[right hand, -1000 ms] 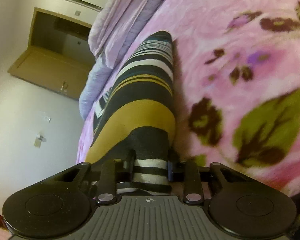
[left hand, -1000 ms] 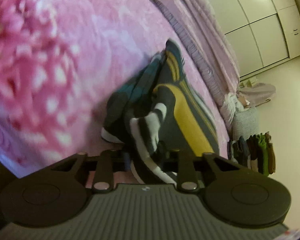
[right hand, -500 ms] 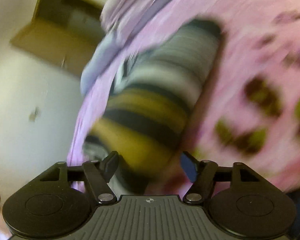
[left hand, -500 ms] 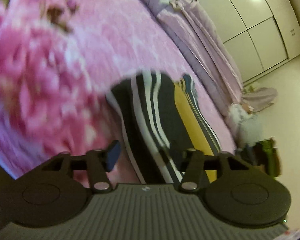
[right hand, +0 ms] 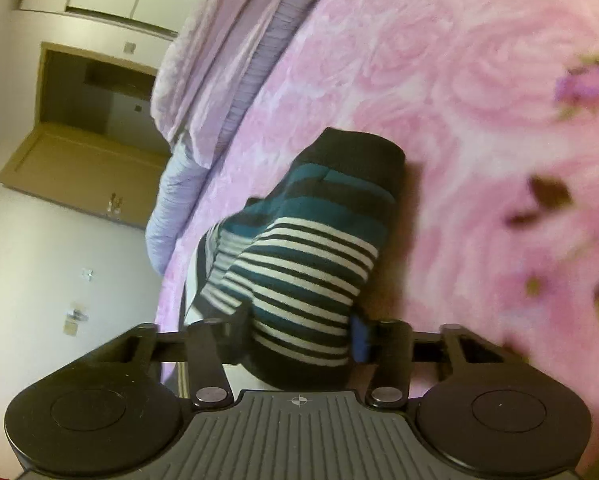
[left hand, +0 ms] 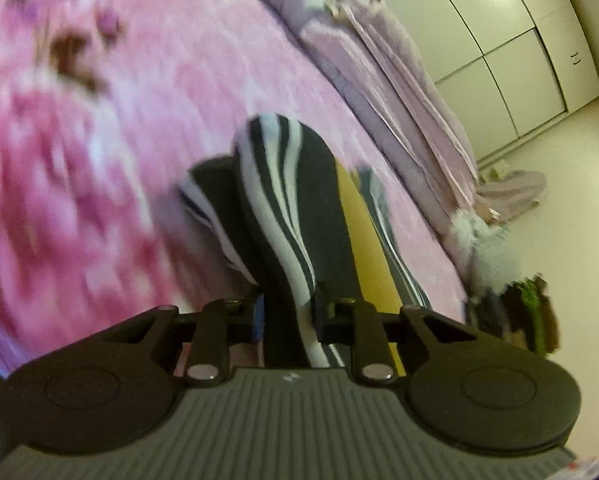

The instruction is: Fold large clothes

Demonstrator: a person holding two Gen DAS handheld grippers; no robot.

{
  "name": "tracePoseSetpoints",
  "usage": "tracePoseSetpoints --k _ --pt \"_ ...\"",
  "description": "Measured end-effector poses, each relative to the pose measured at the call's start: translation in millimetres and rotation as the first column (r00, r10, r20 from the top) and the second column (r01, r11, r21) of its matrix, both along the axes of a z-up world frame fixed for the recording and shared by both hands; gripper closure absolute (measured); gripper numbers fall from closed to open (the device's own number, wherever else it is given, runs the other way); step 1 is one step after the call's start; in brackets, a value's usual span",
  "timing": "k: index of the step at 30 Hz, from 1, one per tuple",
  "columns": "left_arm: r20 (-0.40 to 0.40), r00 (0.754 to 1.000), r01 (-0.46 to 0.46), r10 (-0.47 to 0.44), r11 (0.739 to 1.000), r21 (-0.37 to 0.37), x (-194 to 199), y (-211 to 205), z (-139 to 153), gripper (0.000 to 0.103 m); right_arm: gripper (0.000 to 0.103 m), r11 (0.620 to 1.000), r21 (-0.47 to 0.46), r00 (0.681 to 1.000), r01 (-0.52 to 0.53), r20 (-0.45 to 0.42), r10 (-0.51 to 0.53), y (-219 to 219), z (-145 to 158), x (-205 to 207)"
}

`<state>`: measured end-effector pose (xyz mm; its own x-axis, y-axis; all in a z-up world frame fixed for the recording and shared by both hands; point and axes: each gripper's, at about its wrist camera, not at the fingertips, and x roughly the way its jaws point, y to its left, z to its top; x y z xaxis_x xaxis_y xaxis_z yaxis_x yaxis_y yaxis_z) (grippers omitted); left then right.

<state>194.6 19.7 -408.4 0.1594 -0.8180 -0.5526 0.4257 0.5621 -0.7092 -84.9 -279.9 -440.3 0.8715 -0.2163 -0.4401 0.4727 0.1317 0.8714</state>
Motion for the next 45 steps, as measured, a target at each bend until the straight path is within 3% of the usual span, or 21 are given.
tracePoseSetpoints --k 4,7,10,12,16,20,23,27,29,30,31,32,34,37,39,40,42,43,45 --pt "0.085 0.995 -0.050 0.044 0.997 0.065 50.6 -10.7 3.4 0.085 0.064 0.999 0.008 0.999 -0.044 0.012 0.044 61.7 4.9 14.9" --pt "0.081 0.997 0.003 -0.012 0.994 0.110 66.6 -23.6 2.8 0.083 0.052 0.995 -0.019 0.994 -0.103 -0.025 0.102 76.7 10.5 21.3" --pt "0.088 0.995 0.037 -0.047 0.993 0.114 66.4 -17.5 9.5 0.078 0.047 0.956 -0.134 0.957 -0.259 -0.172 0.235 65.9 36.0 20.0" --pt "0.073 0.997 0.024 -0.030 0.996 0.086 71.3 -9.4 11.7 0.078 0.047 0.919 -0.241 0.932 -0.313 -0.263 0.249 58.6 53.2 12.5" --pt "0.067 0.998 -0.004 0.001 0.999 0.048 88.3 -10.3 12.5 0.065 0.047 0.862 -0.353 0.919 -0.363 -0.288 0.269 24.8 77.5 16.4" --pt "0.027 1.000 -0.015 0.014 1.000 0.024 106.5 -27.1 6.3 0.063 0.047 0.819 -0.447 0.924 -0.360 -0.294 0.245 -14.0 92.3 47.3" --pt "0.013 1.000 -0.004 0.004 1.000 0.019 112.4 -39.9 3.6 0.063 0.047 0.806 -0.467 0.924 -0.364 -0.289 0.250 -42.3 88.6 71.6" --pt "0.030 1.000 0.001 -0.002 1.000 0.004 114.9 -48.7 6.4 0.064 0.047 0.798 -0.425 0.897 -0.427 -0.314 0.312 -75.1 58.2 120.3" --pt "0.035 0.999 0.006 -0.006 1.000 -0.003 117.0 -52.2 6.2 0.069 0.047 0.821 -0.381 0.896 -0.425 -0.307 0.322 -84.1 42.3 130.4" --pt "0.046 0.999 0.015 -0.015 1.000 -0.005 116.9 -54.4 6.7 0.079 0.048 0.840 -0.345 0.898 -0.419 -0.296 0.326 -88.7 32.4 135.3" --pt "0.073 0.997 0.025 -0.025 1.000 0.001 116.1 -56.8 8.5 0.091 0.071 0.841 -0.334 0.899 -0.425 -0.267 0.349 -90.4 30.3 135.2" --pt "0.105 0.994 0.034 -0.035 0.999 0.009 115.0 -58.3 10.6 0.094 0.099 0.830 -0.345 0.896 -0.439 -0.240 0.374 -89.0 30.2 136.7" --pt "0.181 0.982 0.037 -0.043 0.999 0.034 111.7 -60.3 16.4 0.096 0.100 0.801 -0.418 0.902 -0.427 -0.251 0.350 -79.7 38.2 136.1" --pt "0.271 0.961 0.039 -0.056 0.997 0.067 106.6 -64.2 18.8 0.094 0.101 0.786 -0.506 0.925 -0.355 -0.309 0.219 -73.4 51.9 131.7" --pt "0.314 0.945 0.038 -0.087 0.986 0.160 99.5 -75.5 7.2 0.094 0.101 0.769 -0.516 0.903 -0.378 -0.389 0.182 -68.3 48.5 138.5" --pt "0.315 0.943 0.040 -0.103 0.979 0.200 97.1 -80.9 -0.1 0.093 0.101 0.771 -0.482 0.872 -0.417 -0.452 0.190 -65.0 38.3 148.1" --pt "0.317 0.943 0.030 -0.097 0.977 0.211 94.8 -82.0 -4.0 0.091 0.099 0.749 -0.502 0.850 -0.432 -0.504 0.153 -54.7 31.0 154.3" --pt "0.327 0.940 0.024 -0.099 0.974 0.226 92.5 -81.8 1.7 0.090 0.095 0.738 -0.515 0.843 -0.437 -0.521 0.136 -50.1 35.5 153.1" --pt "0.359 0.928 0.003 -0.101 0.965 0.263 86.6 -80.3 14.2 0.086 0.074 0.737 -0.513 0.816 -0.440 -0.570 0.090 -45.3 49.3 148.5"
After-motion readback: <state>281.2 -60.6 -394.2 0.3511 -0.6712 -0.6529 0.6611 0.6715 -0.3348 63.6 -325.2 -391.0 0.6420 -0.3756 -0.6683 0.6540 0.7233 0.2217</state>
